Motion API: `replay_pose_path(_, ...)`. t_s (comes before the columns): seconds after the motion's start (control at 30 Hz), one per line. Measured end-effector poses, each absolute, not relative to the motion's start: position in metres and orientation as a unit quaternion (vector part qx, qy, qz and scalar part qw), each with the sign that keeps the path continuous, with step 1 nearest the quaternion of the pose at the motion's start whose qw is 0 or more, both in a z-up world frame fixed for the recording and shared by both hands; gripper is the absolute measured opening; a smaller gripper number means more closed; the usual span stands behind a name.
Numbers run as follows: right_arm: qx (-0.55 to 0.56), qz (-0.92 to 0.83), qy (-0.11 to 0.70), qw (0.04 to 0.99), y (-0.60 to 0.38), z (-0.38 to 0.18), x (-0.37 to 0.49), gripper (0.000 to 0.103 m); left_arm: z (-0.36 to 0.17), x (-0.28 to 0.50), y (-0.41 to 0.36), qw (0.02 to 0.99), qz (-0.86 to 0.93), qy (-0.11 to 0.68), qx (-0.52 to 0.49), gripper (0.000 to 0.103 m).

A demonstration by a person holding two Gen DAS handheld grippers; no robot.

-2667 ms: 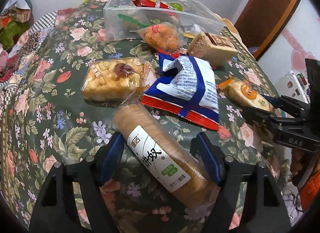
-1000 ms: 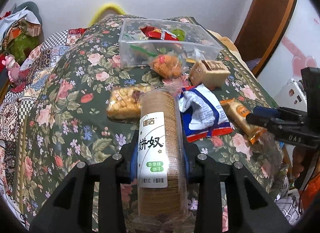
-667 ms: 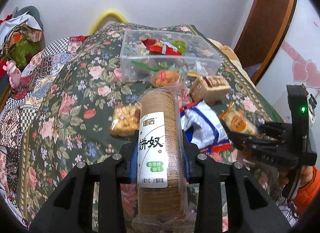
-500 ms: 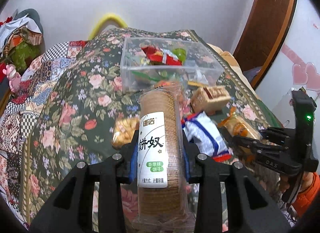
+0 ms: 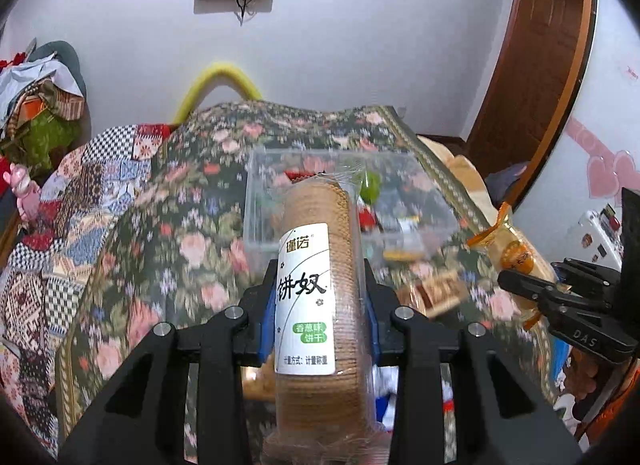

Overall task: Organize snacks
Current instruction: 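Carry the cracker tube and biscuit pack over the clear box with both grippers, then lower both held snacks into the clear box and open both grippers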

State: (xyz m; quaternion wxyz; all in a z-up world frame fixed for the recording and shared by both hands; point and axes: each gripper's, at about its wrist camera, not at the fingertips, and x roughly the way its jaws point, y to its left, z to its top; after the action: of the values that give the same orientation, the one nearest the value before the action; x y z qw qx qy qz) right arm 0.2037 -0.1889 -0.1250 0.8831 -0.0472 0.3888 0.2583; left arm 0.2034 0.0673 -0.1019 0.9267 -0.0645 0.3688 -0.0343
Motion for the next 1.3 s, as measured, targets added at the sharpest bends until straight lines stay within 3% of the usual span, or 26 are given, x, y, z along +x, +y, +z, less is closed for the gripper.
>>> replay_pose_path(0.5, -0.046, 0.250, 0.351, 0.901, -0.156, -0.104, 0.284, 0.022, -0.115, 0.306, 0.085, 0.922, -0.013, 0.382, -0.060, 0.035)
replay_pose_path(0.93, -0.048, 0.247, 0.415, 0.874, -0.131, -0.151, 0.342, 0.023, -0.160, 0.372, 0.089, 0.902, -0.005, 0.427, -0.064, 0.035)
replay_pose_path(1.3, -0.060, 0.249, 0.460, 0.850, -0.124, -0.178, 0.355, 0.023, -0.179, 0.382, 0.085, 0.895, -0.002, 0.443, -0.059, 0.036)
